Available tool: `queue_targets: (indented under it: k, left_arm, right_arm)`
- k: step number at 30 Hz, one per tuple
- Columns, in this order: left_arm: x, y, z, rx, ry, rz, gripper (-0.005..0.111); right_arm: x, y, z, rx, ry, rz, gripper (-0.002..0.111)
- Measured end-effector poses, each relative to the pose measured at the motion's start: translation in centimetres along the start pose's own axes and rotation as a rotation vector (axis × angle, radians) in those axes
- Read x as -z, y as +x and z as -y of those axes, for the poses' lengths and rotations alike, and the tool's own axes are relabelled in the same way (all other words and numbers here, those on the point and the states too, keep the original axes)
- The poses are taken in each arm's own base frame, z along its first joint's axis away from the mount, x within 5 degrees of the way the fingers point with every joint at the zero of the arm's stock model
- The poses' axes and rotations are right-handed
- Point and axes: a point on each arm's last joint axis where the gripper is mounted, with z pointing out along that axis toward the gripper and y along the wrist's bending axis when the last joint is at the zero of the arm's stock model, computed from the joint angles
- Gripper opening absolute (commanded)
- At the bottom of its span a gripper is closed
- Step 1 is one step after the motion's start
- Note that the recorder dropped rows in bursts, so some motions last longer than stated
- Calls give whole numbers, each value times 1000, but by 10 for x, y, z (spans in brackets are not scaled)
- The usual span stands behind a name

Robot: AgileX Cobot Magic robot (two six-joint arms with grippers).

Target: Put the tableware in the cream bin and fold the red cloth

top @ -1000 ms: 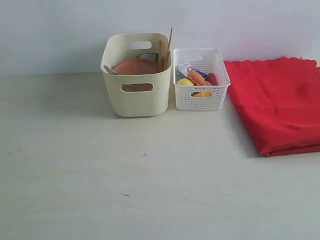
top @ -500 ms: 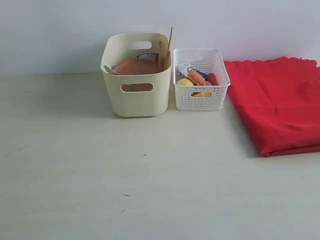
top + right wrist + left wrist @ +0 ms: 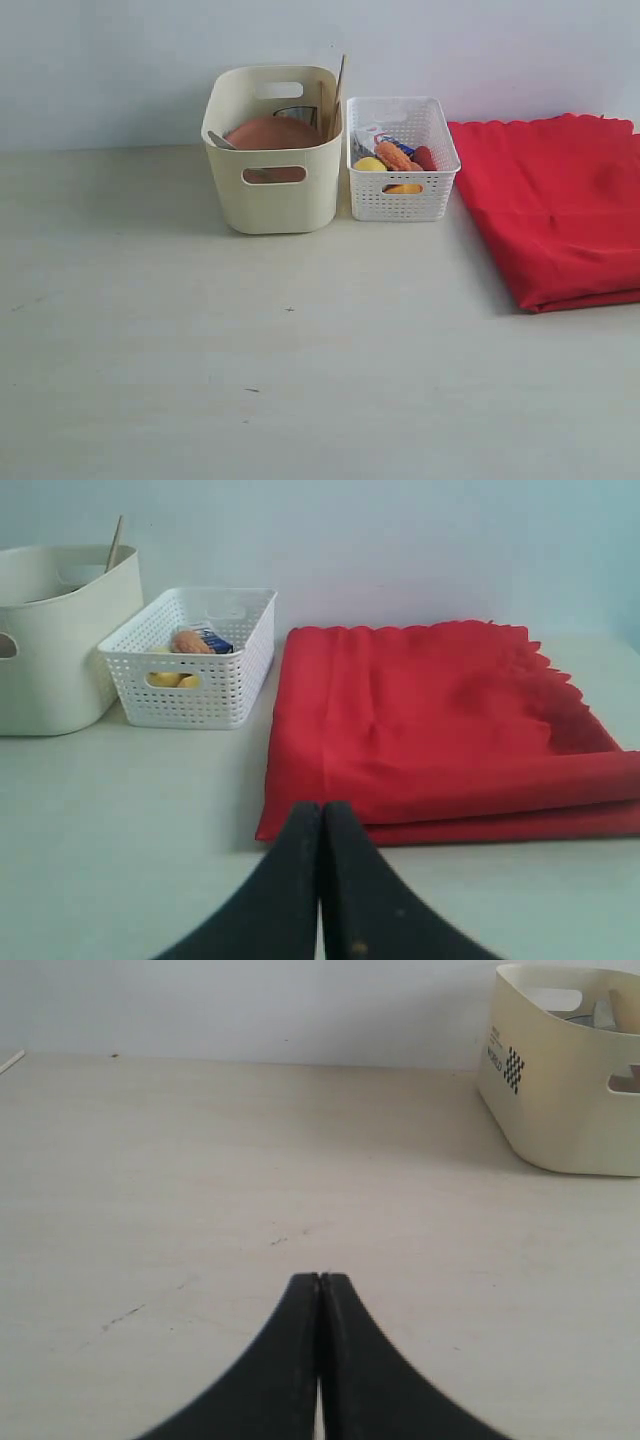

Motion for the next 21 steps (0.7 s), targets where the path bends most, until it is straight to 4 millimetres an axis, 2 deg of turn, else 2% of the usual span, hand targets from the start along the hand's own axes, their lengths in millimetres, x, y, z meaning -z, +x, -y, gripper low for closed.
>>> queue_targets:
  k: [21]
  left_arm:
    - [0, 0, 0, 0, 0, 0, 0]
  right_arm:
    - [0, 0, 0, -9, -2, 0, 0]
